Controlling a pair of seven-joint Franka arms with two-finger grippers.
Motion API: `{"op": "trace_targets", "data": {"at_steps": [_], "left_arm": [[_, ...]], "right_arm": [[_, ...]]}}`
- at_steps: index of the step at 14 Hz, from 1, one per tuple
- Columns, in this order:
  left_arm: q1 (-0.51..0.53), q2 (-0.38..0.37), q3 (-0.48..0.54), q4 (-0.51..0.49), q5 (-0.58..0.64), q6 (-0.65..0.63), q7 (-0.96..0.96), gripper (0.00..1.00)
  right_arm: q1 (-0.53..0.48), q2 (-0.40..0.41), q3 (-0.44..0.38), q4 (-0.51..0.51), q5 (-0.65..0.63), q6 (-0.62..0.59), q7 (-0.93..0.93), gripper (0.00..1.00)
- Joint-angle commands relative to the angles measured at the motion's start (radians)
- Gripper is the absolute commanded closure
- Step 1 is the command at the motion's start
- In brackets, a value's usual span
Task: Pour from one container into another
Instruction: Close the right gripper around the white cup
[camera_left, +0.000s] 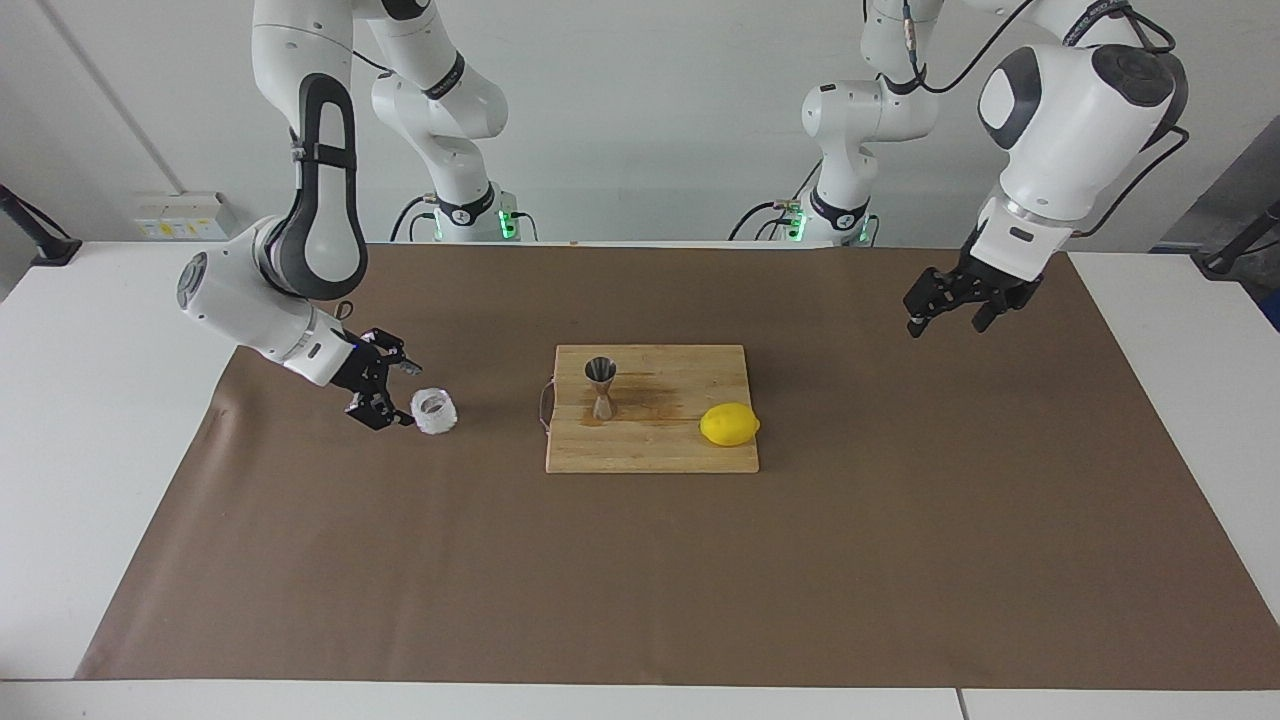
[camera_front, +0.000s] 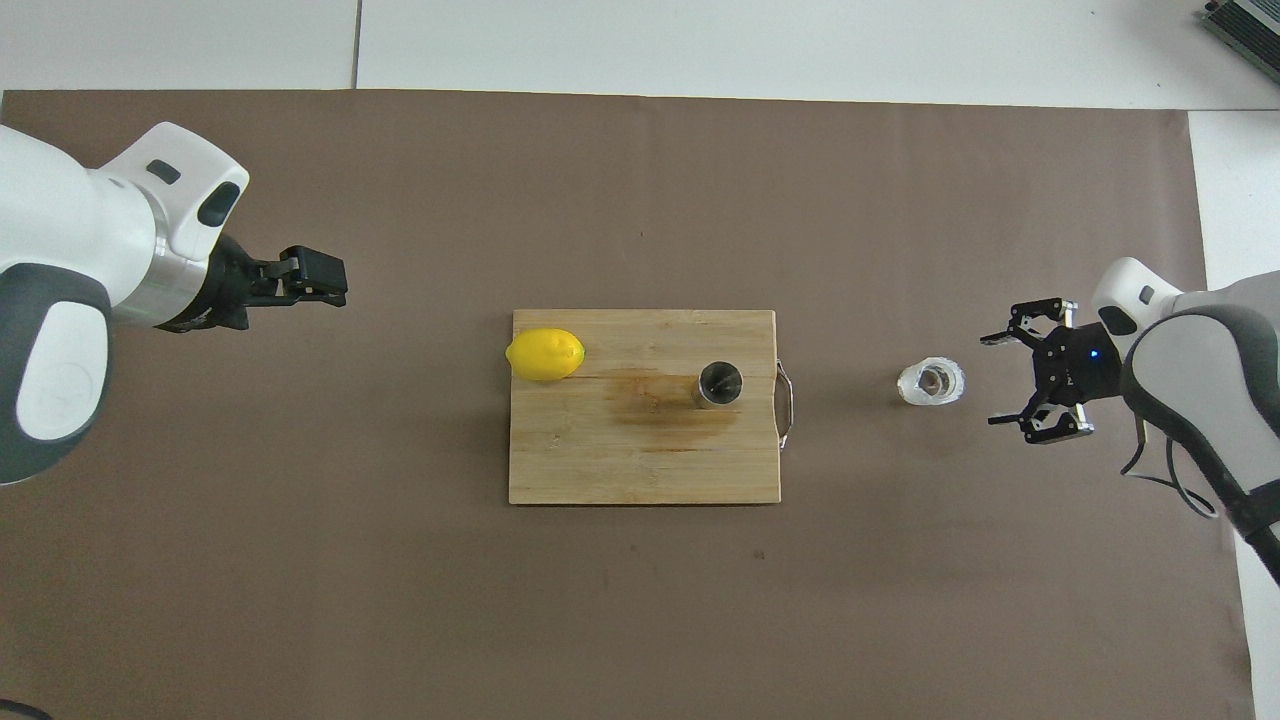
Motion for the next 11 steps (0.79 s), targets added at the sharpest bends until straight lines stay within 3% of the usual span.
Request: {"op": "trace_targets", "data": {"at_steps": [1, 5, 11], "left_arm": [[0.013, -0.001, -0.008, 0.053, 0.038, -0.088, 0.042, 0.00], [0.027, 0.012, -0.004, 0.169, 0.086, -0.217, 0.054, 0.00], [0.047, -0.014, -0.007, 0.102, 0.069, -0.181, 0.048, 0.00]], "right_arm": [[-0.025, 0.034, 0.012, 0.003, 0.052, 0.001, -0.062, 0.00], [-0.007, 0.045, 0.012, 0.000, 0.092, -0.003, -0.076, 0.00], [-0.002, 0.065, 0.012, -0.004, 0.130, 0.004, -0.079, 0.00]]}}
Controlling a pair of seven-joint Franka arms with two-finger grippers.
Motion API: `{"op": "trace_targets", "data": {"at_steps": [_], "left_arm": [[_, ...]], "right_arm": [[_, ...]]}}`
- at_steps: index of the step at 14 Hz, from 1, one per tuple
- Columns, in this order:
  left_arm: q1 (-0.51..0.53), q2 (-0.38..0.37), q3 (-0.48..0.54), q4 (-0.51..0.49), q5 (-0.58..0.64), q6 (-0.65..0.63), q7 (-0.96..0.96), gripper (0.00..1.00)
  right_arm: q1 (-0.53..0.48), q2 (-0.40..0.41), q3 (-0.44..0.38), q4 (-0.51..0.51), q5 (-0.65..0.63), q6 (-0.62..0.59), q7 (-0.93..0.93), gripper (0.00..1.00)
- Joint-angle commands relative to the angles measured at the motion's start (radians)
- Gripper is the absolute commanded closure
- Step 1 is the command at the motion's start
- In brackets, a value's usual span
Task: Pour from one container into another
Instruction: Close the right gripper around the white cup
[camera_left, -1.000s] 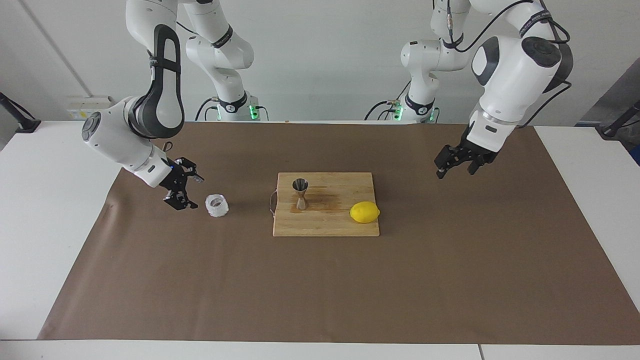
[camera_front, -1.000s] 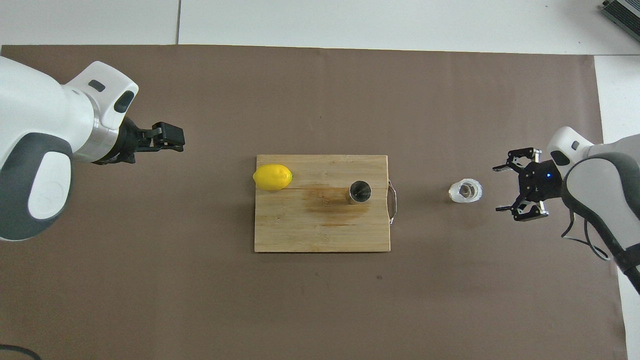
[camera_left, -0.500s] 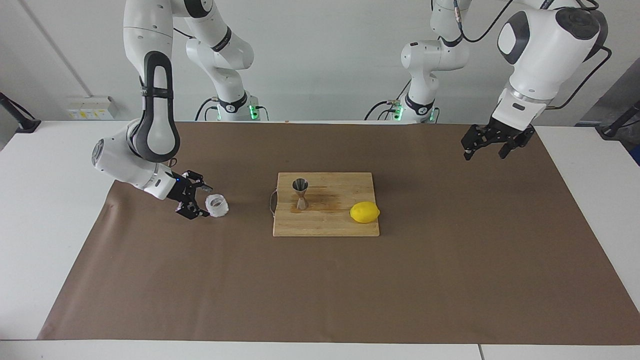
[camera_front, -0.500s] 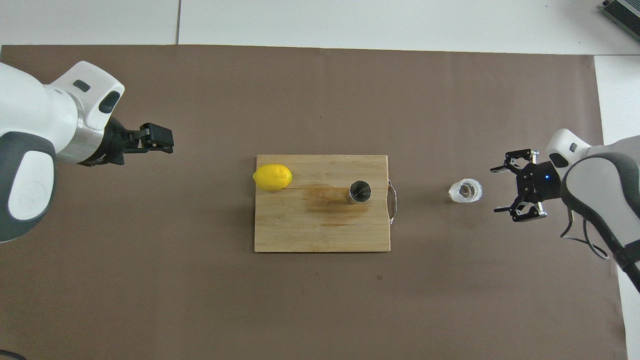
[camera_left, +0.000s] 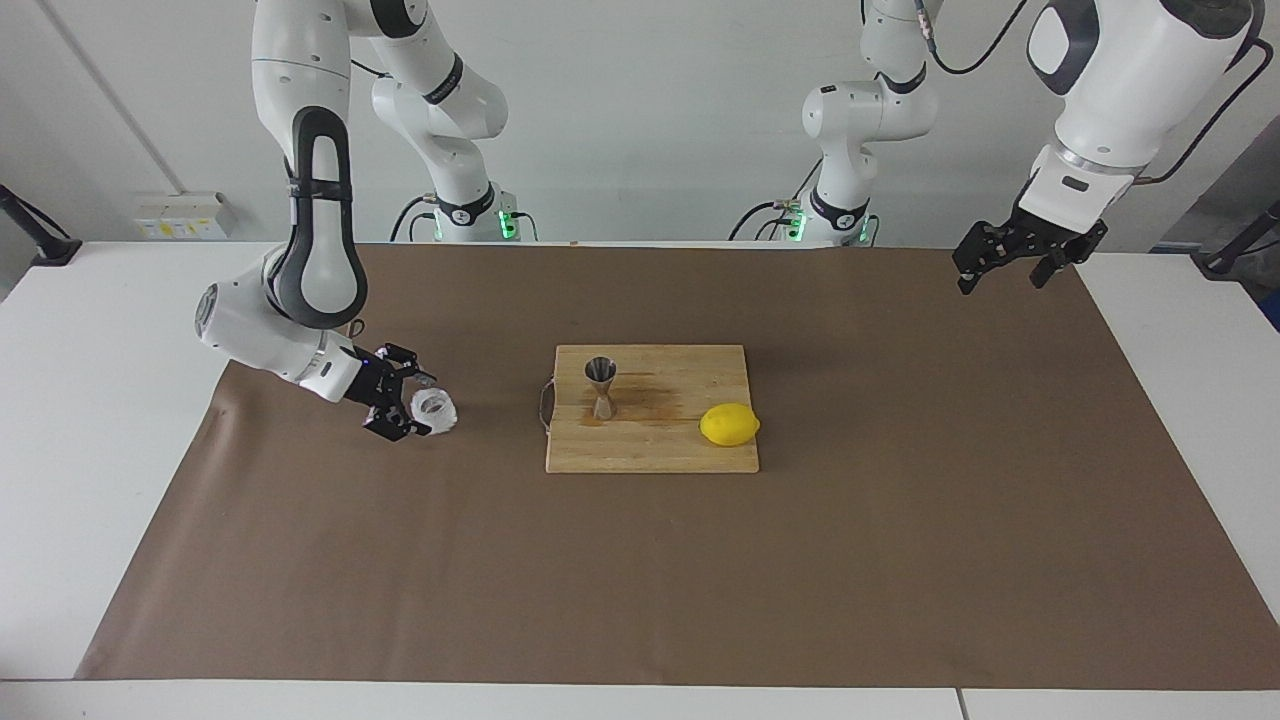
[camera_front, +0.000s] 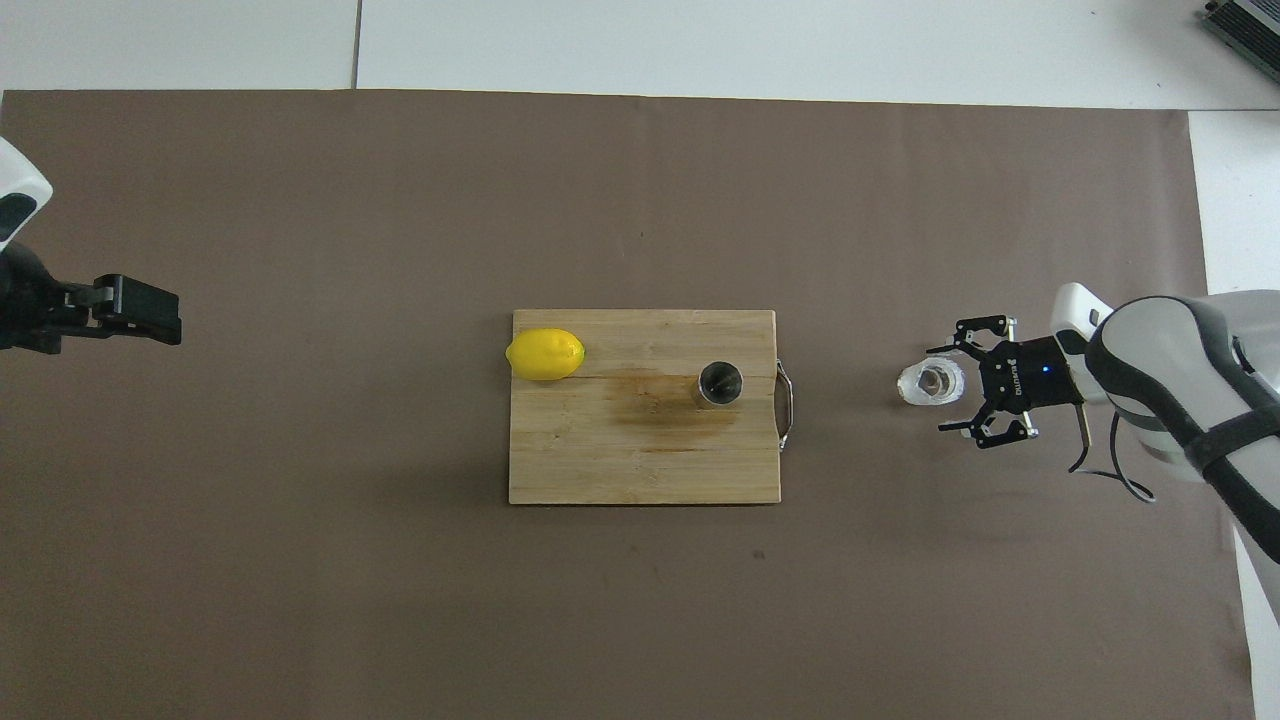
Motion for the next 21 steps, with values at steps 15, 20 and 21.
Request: {"op": "trace_targets", "data": {"at_steps": [15, 20, 21], "left_arm": [[-0.005, -0.013, -0.017, -0.022, -0.001, 0.051, 0.006, 0.00], [0.008, -0.033, -0.016, -0.066, -0.001, 0.080, 0.014, 0.00], [0.008, -0.036, -0.016, -0.079, -0.001, 0.096, 0.014, 0.00]], "right_arm": [[0.042, -0.001, 0.003, 0.004, 0.055, 0.034, 0.052, 0.89], [0.127, -0.097, 0.002, 0.005, 0.038, 0.069, 0.266, 0.93], [0.156, -0.110, 0.000, 0.005, 0.032, 0.071, 0.317, 0.93]]}}
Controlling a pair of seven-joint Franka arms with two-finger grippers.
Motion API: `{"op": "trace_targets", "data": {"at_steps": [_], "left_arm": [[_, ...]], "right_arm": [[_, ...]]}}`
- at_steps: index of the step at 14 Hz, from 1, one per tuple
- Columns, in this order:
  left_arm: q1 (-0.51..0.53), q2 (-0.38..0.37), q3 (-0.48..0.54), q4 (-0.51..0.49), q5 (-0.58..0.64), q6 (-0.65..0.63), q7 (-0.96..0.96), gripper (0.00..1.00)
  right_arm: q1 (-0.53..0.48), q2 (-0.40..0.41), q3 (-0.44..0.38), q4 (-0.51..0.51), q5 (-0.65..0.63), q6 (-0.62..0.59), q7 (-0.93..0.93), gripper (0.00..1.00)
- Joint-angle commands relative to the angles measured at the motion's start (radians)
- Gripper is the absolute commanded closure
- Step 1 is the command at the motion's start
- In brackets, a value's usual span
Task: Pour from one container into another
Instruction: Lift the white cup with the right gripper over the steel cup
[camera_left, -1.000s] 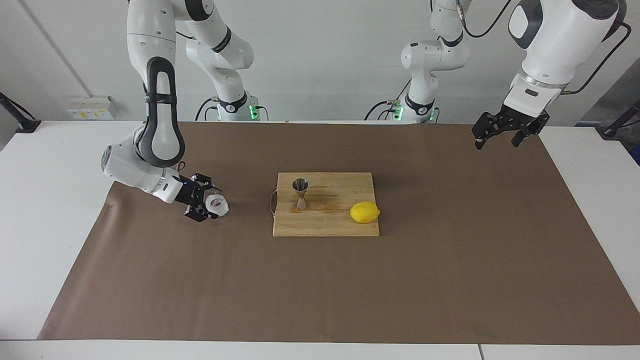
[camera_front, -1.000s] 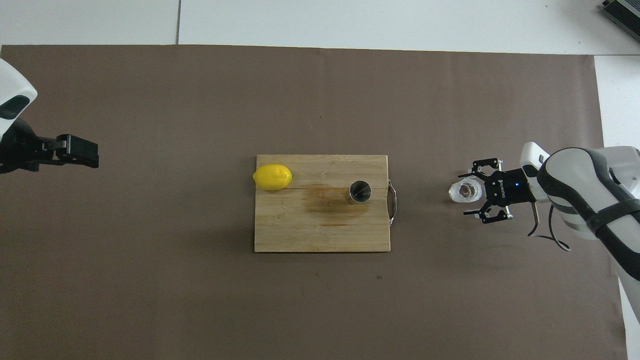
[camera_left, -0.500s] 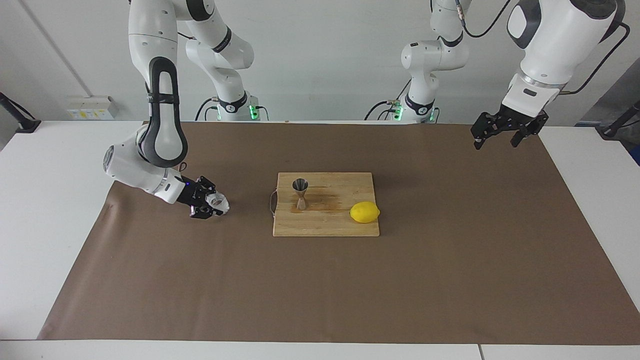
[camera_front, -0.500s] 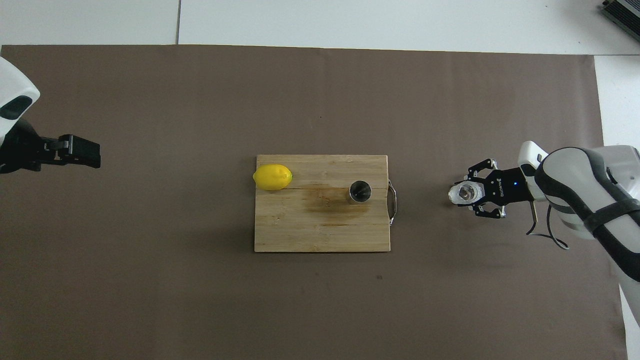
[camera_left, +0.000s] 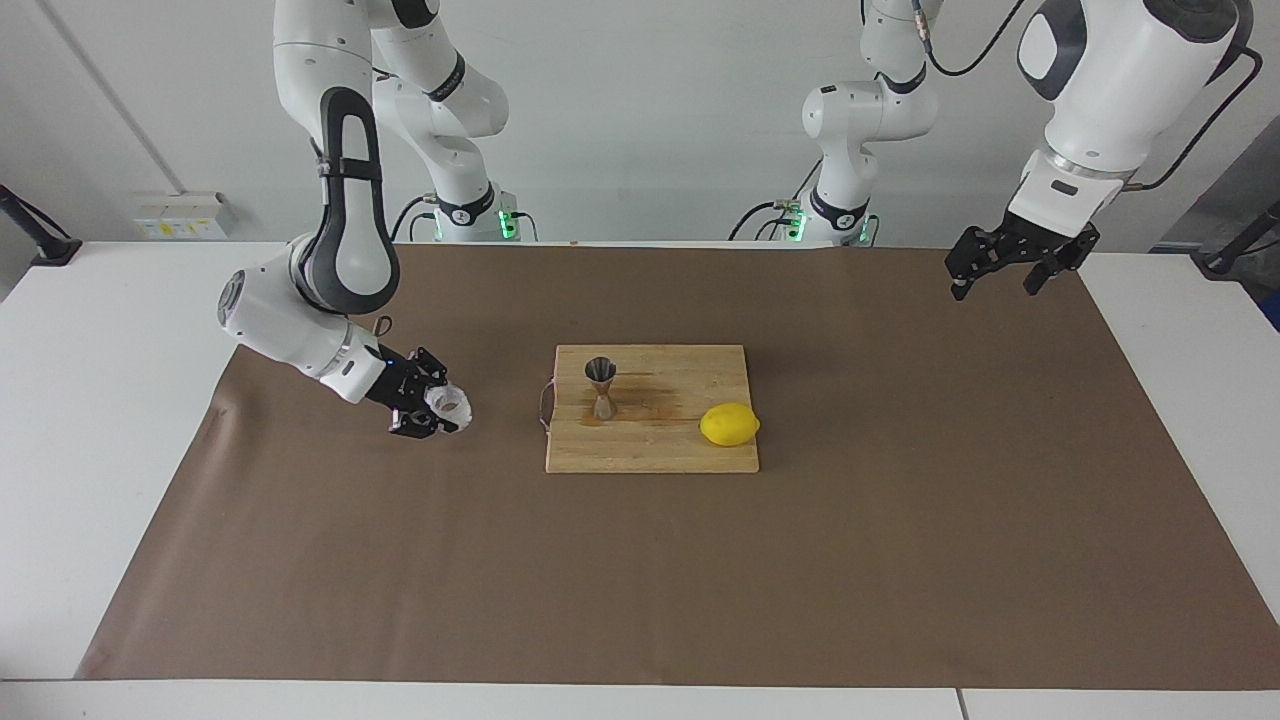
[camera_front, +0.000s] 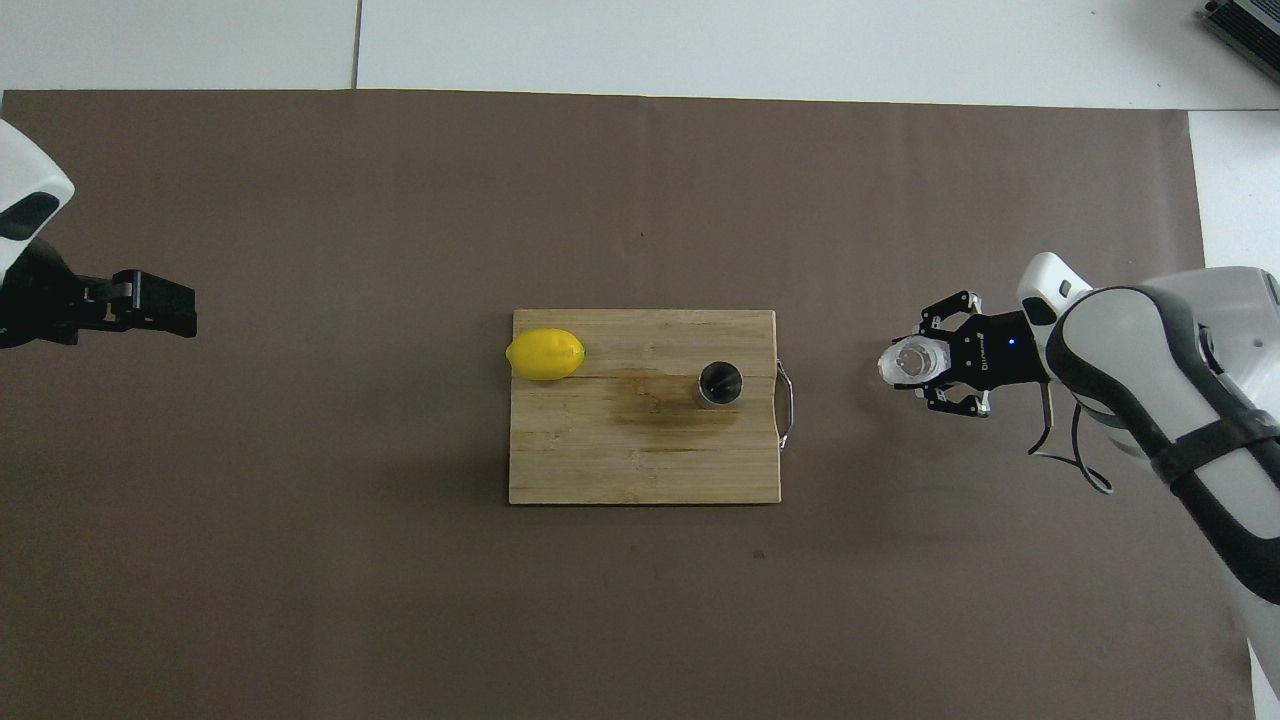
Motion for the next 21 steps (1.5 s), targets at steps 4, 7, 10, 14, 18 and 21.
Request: {"op": "trace_targets", "data": {"at_steps": [4, 7, 10, 14, 18, 21], "left_arm": [[-0.011, -0.035, 0.001, -0.053, 0.000, 0.046, 0.009, 0.00], [0.003, -0.034, 0.004, -0.045, 0.000, 0.052, 0.012, 0.00], [-0.008, -0.034, 0.009, -0.054, 0.000, 0.065, 0.005, 0.00], [-0.061, -0.040, 0.091, -0.074, 0.000, 0.088, 0.016, 0.00], [-0.025, -0.040, 0.075, -0.080, 0.000, 0.093, 0.019, 0.00], [-0.008, -0.028, 0.055, -0.088, -0.002, 0.099, 0.015, 0.00]], "right_arm": [[0.109, -0.072, 0.000, 0.016, -0.098, 0.014, 0.275, 0.95], [0.158, -0.088, 0.003, 0.032, -0.168, 0.014, 0.387, 0.96], [0.207, -0.088, 0.003, 0.061, -0.243, 0.012, 0.476, 0.96], [0.289, -0.085, 0.004, 0.102, -0.369, 0.009, 0.630, 0.96], [0.350, -0.076, 0.004, 0.156, -0.470, -0.008, 0.792, 0.99], [0.387, -0.072, 0.004, 0.170, -0.546, -0.015, 0.854, 0.99]]}}
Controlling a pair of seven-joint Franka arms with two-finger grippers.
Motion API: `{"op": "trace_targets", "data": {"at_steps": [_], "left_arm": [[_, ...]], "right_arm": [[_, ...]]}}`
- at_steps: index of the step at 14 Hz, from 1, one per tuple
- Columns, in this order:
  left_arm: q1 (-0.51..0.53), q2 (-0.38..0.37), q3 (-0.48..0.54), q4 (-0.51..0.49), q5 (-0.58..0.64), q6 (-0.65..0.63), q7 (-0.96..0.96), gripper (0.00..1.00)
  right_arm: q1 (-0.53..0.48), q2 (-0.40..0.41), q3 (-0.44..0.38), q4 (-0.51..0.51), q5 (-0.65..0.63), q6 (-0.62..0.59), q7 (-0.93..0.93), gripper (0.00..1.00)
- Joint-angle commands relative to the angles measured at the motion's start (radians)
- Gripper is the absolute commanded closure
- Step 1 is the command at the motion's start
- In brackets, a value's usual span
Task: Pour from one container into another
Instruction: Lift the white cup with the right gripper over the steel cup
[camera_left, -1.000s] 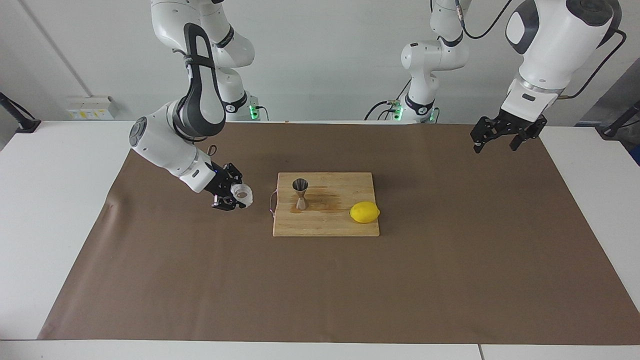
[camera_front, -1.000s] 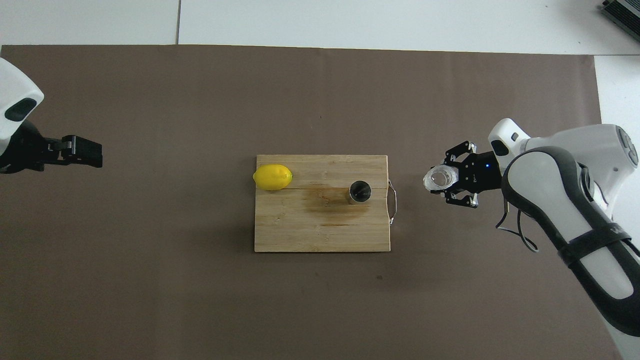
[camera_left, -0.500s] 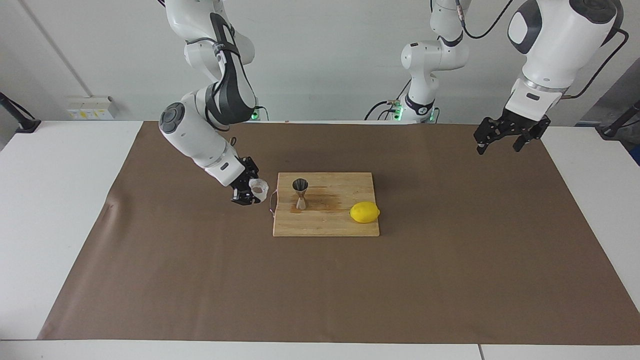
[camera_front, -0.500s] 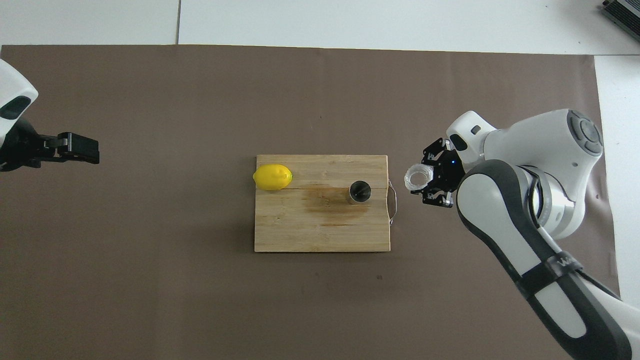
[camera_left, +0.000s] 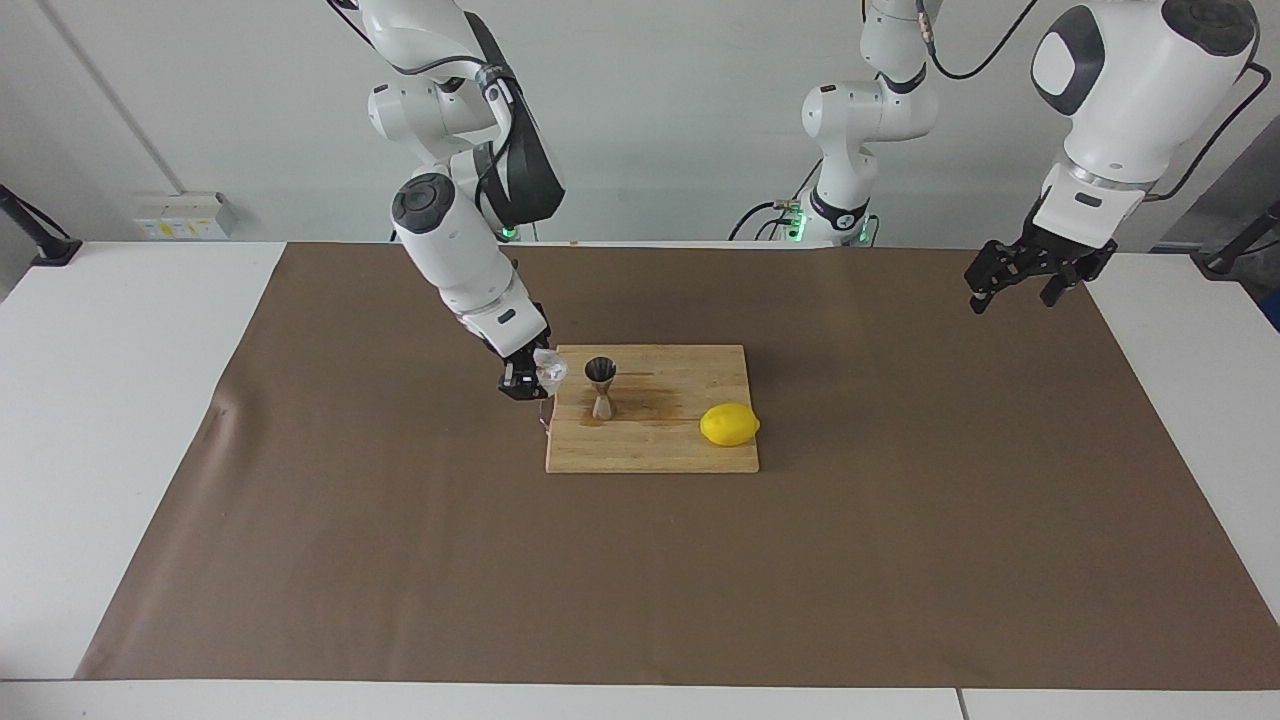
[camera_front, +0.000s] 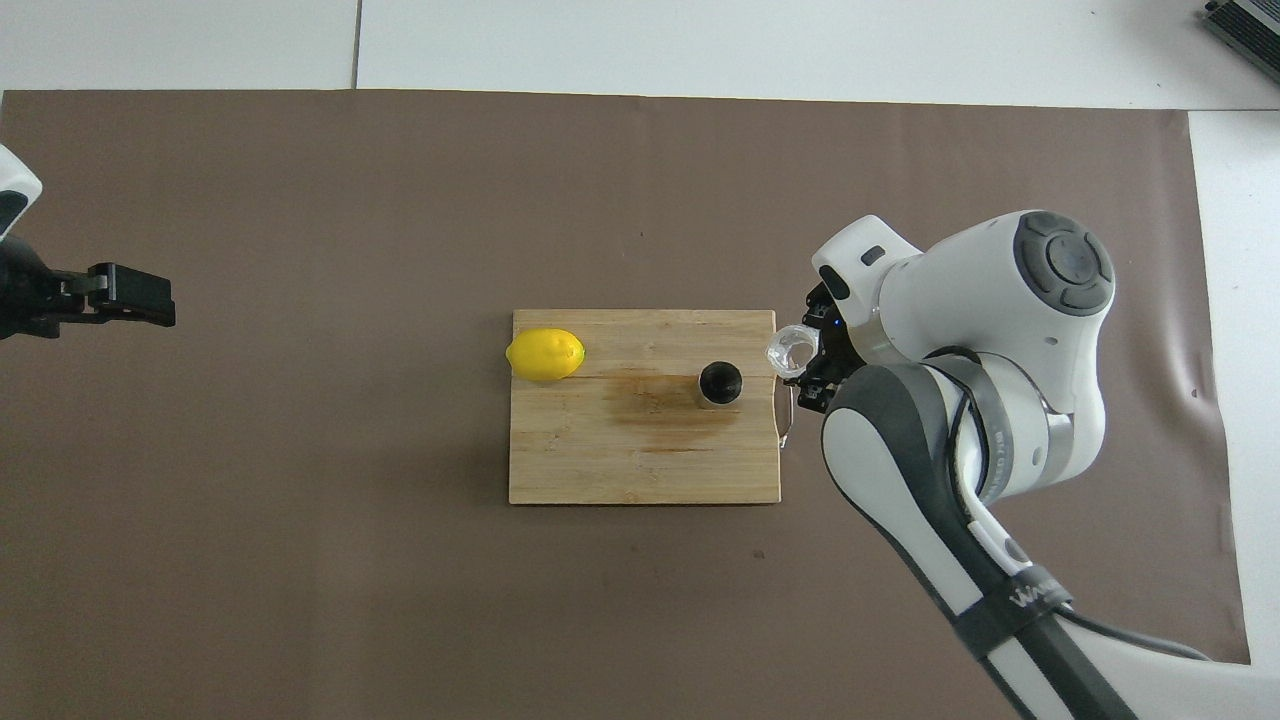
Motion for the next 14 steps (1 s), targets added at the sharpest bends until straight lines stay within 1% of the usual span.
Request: {"op": "trace_targets", "data": {"at_steps": [1, 3, 6, 8, 11, 12, 14], "left_arm": [[0.014, -0.019, -0.014, -0.042, -0.001, 0.025, 0.006, 0.00], [0.016, -0.010, -0.013, -0.039, -0.003, 0.033, 0.006, 0.00], [0.014, 0.002, -0.013, -0.010, -0.052, 0.005, 0.002, 0.00], [0.012, 0.013, -0.013, 0.013, -0.054, -0.019, 0.000, 0.00], [0.005, 0.007, -0.016, 0.019, -0.049, -0.071, -0.003, 0.00], [0.005, 0.007, -0.017, 0.027, -0.049, -0.073, -0.003, 0.00], [0.006, 0.002, -0.017, 0.019, -0.047, -0.064, -0.003, 0.00]], "right_arm": [[0.030, 0.008, 0.001, 0.023, -0.067, -0.020, 0.044, 0.99], [0.055, 0.008, 0.001, 0.028, -0.138, -0.022, 0.087, 1.00], [0.101, 0.002, 0.001, 0.026, -0.256, -0.042, 0.110, 1.00], [0.117, -0.001, 0.001, 0.025, -0.296, -0.044, 0.115, 1.00], [0.134, -0.003, 0.001, 0.025, -0.359, -0.039, 0.115, 1.00], [0.160, -0.003, 0.001, 0.025, -0.386, -0.033, 0.115, 1.00], [0.165, -0.004, 0.001, 0.025, -0.435, -0.030, 0.152, 1.00]]}}
